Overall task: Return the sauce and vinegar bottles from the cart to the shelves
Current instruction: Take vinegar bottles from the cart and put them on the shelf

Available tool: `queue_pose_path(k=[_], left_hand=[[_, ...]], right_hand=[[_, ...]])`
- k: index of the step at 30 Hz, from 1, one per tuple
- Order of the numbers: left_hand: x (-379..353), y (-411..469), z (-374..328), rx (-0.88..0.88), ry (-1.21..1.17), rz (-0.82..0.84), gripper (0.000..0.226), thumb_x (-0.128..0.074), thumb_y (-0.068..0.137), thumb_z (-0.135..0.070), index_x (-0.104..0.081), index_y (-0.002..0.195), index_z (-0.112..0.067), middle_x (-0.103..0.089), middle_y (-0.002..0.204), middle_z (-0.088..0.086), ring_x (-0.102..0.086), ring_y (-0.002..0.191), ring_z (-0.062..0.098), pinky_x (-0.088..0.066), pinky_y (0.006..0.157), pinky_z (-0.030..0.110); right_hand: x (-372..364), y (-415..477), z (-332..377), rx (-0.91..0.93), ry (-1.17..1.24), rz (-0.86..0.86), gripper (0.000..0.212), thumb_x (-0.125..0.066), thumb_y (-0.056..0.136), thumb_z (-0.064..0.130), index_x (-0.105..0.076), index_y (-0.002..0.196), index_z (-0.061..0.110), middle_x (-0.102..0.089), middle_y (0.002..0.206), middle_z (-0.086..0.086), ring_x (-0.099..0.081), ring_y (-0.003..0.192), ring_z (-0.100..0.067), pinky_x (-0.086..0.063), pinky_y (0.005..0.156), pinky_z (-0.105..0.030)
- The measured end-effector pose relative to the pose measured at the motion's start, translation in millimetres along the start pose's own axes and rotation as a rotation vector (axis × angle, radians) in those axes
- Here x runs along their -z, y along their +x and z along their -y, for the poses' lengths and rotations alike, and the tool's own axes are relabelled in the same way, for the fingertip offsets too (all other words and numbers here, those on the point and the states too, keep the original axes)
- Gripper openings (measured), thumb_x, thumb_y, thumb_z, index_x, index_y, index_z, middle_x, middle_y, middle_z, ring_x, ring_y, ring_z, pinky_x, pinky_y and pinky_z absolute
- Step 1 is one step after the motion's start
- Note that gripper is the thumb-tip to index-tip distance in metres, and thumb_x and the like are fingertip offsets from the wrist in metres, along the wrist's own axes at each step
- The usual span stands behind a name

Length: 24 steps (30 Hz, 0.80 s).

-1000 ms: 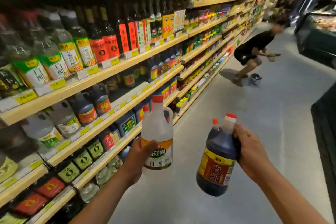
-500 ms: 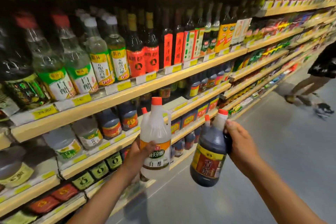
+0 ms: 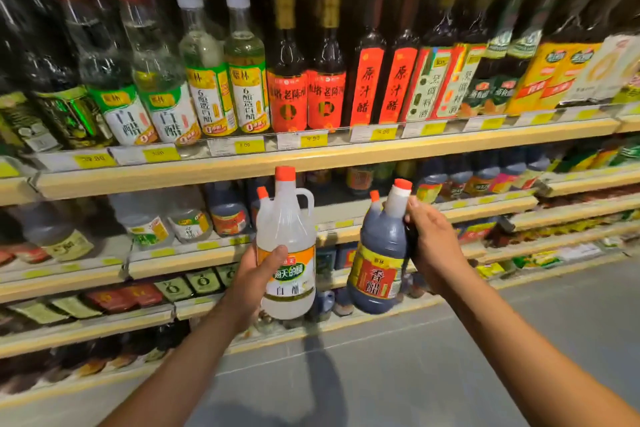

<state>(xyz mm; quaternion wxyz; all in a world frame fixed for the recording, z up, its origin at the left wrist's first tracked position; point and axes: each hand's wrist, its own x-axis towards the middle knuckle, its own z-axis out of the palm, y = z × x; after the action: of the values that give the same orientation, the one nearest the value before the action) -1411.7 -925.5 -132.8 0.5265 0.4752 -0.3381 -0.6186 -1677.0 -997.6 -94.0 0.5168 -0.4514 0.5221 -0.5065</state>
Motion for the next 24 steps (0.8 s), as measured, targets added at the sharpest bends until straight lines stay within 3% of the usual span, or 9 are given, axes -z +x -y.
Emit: queue_pose_path(k=[4, 7, 11, 16, 19, 24], left_hand=[[-12, -4, 8, -0.028, -0.001, -0.082, 0.079, -0.08, 0.063, -0.046, -0.052, 0.133, -0.023, -0.075, 0.114, 0.008, -0.073, 0.104, 0.027, -0.061, 0.078, 0.039], [-11, -4, 12, -0.063, -0.012, -0.12, 0.102, -0.091, 0.053, -0.057, -0.051, 0.138, -0.02, -0.071, 0.123, 0.014, -0.069, 0.112, 0.034, -0.056, 0.092, 0.052], [-6, -2, 16, -0.08, -0.039, -0.175, 0.104, -0.092, 0.049, -0.06, -0.051, 0.137, -0.022, -0.072, 0.122, 0.012, -0.069, 0.112, 0.032, -0.056, 0.092, 0.05], [0, -2, 18, -0.125, -0.059, -0.201, 0.101, -0.092, 0.047, -0.063, -0.054, 0.132, -0.025, -0.073, 0.12, 0.011, -0.07, 0.111, 0.03, -0.06, 0.087, 0.042], [7, 2, 23, -0.144, -0.062, -0.192, 0.086, -0.087, 0.061, -0.053, -0.052, 0.135, -0.024, -0.072, 0.122, 0.012, -0.069, 0.112, 0.031, -0.06, 0.088, 0.043], [18, 9, 34, -0.182, -0.045, -0.214, 0.091, -0.086, 0.065, -0.058, -0.049, 0.14, -0.023, -0.07, 0.127, 0.011, -0.067, 0.117, 0.03, -0.057, 0.095, 0.045]], right_hand=[[1, 28, -3, 0.057, -0.076, 0.126, 0.038, -0.052, 0.1, 0.044, -0.06, 0.069, 0.023, -0.052, 0.078, -0.008, -0.05, 0.075, -0.016, -0.039, 0.072, -0.035], [-5, 41, -5, 0.093, -0.149, 0.265, 0.036, -0.053, 0.103, 0.036, -0.056, 0.073, 0.015, -0.053, 0.073, -0.006, -0.048, 0.072, -0.016, -0.036, 0.067, -0.032], [-14, 61, -6, 0.117, -0.285, 0.401, 0.032, -0.054, 0.104, 0.025, -0.059, 0.074, 0.015, -0.056, 0.073, -0.006, -0.048, 0.072, -0.014, -0.035, 0.065, -0.032], [-17, 86, -18, -0.008, -0.249, 0.291, 0.034, -0.052, 0.104, 0.032, -0.058, 0.074, 0.017, -0.057, 0.076, -0.004, -0.049, 0.079, -0.018, -0.038, 0.069, -0.033], [-21, 90, -26, -0.148, -0.048, 0.186, 0.035, -0.046, 0.106, 0.037, -0.051, 0.077, 0.019, -0.056, 0.082, -0.007, -0.054, 0.083, -0.024, -0.046, 0.076, -0.043], [-40, 90, -45, -0.163, 0.211, 0.058, 0.03, -0.042, 0.108, 0.036, -0.056, 0.087, 0.019, -0.063, 0.084, -0.001, -0.061, 0.08, -0.017, -0.05, 0.076, -0.046]])
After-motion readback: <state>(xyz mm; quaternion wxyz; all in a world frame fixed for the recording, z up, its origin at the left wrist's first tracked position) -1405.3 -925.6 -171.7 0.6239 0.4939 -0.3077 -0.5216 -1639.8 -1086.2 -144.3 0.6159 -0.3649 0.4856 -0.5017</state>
